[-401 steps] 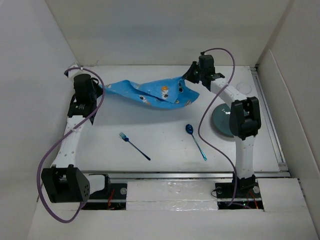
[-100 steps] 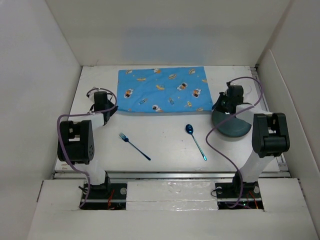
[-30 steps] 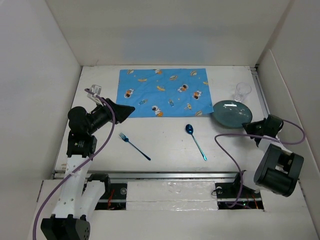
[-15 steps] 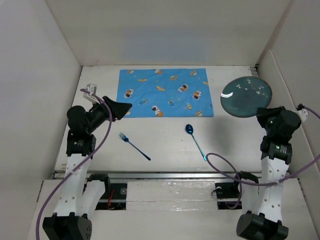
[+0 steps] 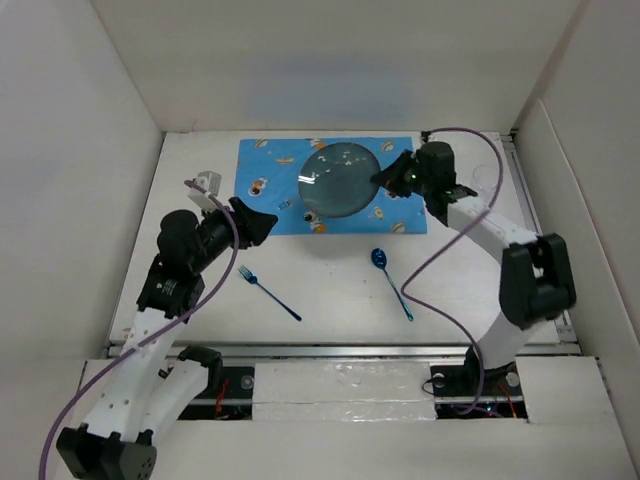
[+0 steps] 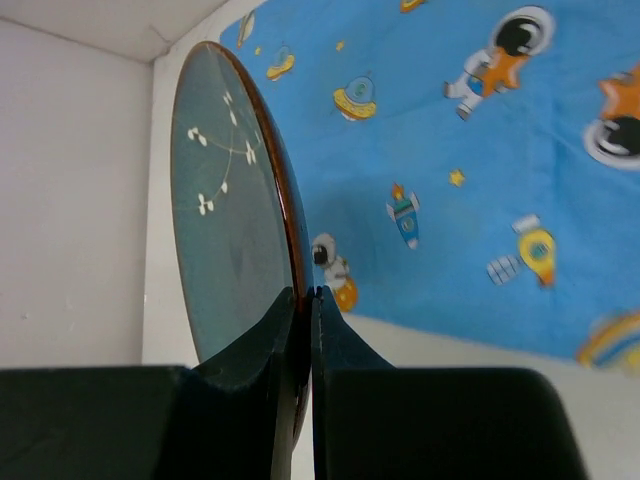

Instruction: Set the dinner table for one person

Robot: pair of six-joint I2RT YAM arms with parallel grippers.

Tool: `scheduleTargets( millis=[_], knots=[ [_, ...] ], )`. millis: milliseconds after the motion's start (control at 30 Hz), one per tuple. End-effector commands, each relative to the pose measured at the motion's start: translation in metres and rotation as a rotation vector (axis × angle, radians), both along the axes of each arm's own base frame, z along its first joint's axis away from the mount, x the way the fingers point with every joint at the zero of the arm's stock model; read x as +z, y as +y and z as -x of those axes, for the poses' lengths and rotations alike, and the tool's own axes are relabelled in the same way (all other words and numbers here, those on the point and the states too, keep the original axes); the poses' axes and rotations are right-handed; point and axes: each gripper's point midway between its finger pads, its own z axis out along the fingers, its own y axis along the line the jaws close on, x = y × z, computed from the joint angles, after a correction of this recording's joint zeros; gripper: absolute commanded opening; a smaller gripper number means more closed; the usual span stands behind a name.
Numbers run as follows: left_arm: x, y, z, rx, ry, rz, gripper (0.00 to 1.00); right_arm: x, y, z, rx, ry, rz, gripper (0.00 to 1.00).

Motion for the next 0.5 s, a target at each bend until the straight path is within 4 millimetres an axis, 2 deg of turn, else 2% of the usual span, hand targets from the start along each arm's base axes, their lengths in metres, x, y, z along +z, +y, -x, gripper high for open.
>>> scheduleTargets(
  millis=[0, 33, 67, 100, 133, 167, 200, 267, 300, 333, 400, 467],
  knots=[
    [0.031, 0.016, 0.013, 0.126, -0.160, -0.117, 0.48, 0.113, 0.023, -0.055, 0.071, -0.362, -0.188, 0.00],
    [0.032, 0.022, 0.013, 0.170, -0.177, -0.136, 0.47, 0.107, 0.028, -0.063, 0.084, -0.347, -0.185, 0.00],
    [0.027, 0.020, 0.017, 0.167, -0.181, -0.153, 0.47, 0.113, 0.033, -0.072, 0.103, -0.351, -0.189, 0.00],
    [0.027, 0.015, 0.026, 0.140, -0.203, -0.168, 0.47, 0.086, 0.039, -0.084, 0.110, -0.297, -0.194, 0.00],
    [0.025, 0.016, 0.028, 0.150, -0.205, -0.182, 0.47, 0.079, 0.041, -0.090, 0.111, -0.290, -0.195, 0.00],
    [0.020, 0.020, 0.028, 0.171, -0.203, -0.196, 0.47, 0.082, 0.047, -0.095, 0.118, -0.297, -0.199, 0.00],
    [0.020, 0.018, 0.031, 0.170, -0.205, -0.197, 0.47, 0.065, 0.048, -0.105, 0.103, -0.270, -0.190, 0.00],
    [0.024, 0.023, 0.030, 0.195, -0.215, -0.199, 0.47, 0.054, 0.055, -0.114, 0.105, -0.243, -0.190, 0.00],
    [0.026, 0.023, 0.030, 0.195, -0.224, -0.196, 0.47, 0.064, 0.059, -0.120, 0.117, -0.259, -0.202, 0.00],
    [0.026, 0.022, 0.030, 0.191, -0.225, -0.201, 0.47, 0.048, 0.063, -0.128, 0.121, -0.227, -0.202, 0.00],
    [0.025, 0.022, 0.030, 0.191, -0.222, -0.205, 0.47, 0.049, 0.065, -0.134, 0.120, -0.225, -0.217, 0.00],
    [0.024, 0.021, 0.030, 0.182, -0.220, -0.205, 0.47, 0.036, 0.067, -0.138, 0.119, -0.196, -0.219, 0.00]
  ],
)
